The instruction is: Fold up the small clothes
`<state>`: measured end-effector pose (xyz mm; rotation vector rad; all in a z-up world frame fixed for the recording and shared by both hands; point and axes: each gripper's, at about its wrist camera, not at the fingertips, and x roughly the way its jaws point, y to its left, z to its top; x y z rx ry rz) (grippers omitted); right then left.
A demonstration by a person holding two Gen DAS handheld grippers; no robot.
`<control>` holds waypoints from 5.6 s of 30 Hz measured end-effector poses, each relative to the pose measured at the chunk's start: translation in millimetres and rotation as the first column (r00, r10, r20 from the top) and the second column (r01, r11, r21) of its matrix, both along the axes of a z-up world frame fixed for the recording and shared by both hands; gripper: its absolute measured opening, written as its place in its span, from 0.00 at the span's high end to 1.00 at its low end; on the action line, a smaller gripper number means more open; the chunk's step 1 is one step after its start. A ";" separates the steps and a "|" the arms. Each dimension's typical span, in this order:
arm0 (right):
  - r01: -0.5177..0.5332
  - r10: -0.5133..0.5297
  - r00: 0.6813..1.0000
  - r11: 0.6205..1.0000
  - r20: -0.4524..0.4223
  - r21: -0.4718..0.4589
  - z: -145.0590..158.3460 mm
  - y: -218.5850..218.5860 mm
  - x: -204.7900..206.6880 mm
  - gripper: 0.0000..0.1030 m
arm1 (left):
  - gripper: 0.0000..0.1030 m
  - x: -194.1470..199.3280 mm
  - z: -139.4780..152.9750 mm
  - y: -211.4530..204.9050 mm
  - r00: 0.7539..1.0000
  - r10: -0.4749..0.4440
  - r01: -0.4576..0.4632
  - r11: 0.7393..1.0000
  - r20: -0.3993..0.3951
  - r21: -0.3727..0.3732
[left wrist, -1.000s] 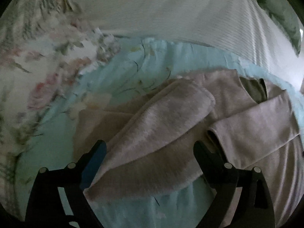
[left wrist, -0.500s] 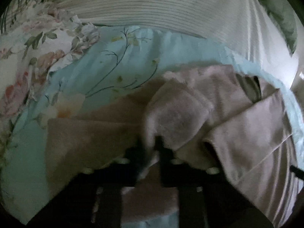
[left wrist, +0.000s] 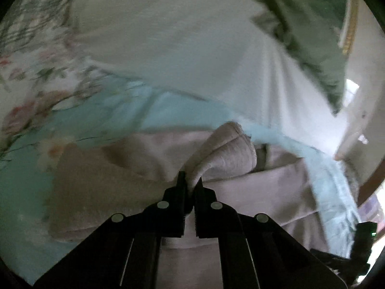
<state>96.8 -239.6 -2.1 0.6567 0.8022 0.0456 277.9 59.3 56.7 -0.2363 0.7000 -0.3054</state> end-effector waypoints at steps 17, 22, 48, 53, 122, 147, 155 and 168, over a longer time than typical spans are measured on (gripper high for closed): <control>0.139 -0.140 0.990 0.990 0.028 0.029 7.7 -53.7 -26.3 0.37 | 0.96 8.4 -68.1 -205.7 0.976 -0.204 0.215 0.963 -0.082 0.164; 0.112 -0.114 0.993 0.993 0.027 0.045 6.5 -51.4 -5.4 0.37 | 0.84 2.1 -78.2 -200.6 0.969 -0.220 0.236 0.956 -0.110 0.173; -0.004 0.005 0.995 1.000 -0.099 0.005 -31.5 -36.3 133.4 0.93 | 0.27 -58.8 -105.3 20.7 0.942 0.297 -0.262 0.942 -0.158 0.211; 0.035 -0.034 0.997 0.999 0.063 -0.014 21.9 -51.6 119.2 0.95 | 0.27 -48.4 -107.4 19.4 0.933 0.314 -0.267 0.932 -0.176 0.246; 0.241 -0.230 0.970 0.951 0.078 -0.192 41.0 -127.0 47.6 0.94 | 0.87 -37.1 -89.0 44.1 0.949 0.231 -0.216 0.972 -0.215 0.090; 0.213 -0.231 0.970 0.958 -0.077 -0.193 -10.8 -124.3 62.7 0.99 | 0.99 12.9 -102.8 -0.9 0.965 0.047 -0.014 0.992 -0.258 0.127; 0.178 -0.186 0.982 0.970 -0.037 -0.166 17.3 -99.6 -0.9 0.94 | 0.78 -42.4 -82.0 5.0 0.969 0.057 -0.011 0.982 -0.242 0.186; 0.115 -0.122 0.992 0.982 -0.040 -0.152 19.0 -53.4 -122.2 0.53 | 0.45 -177.3 -88.0 52.8 0.951 0.108 -0.064 0.985 -0.289 0.157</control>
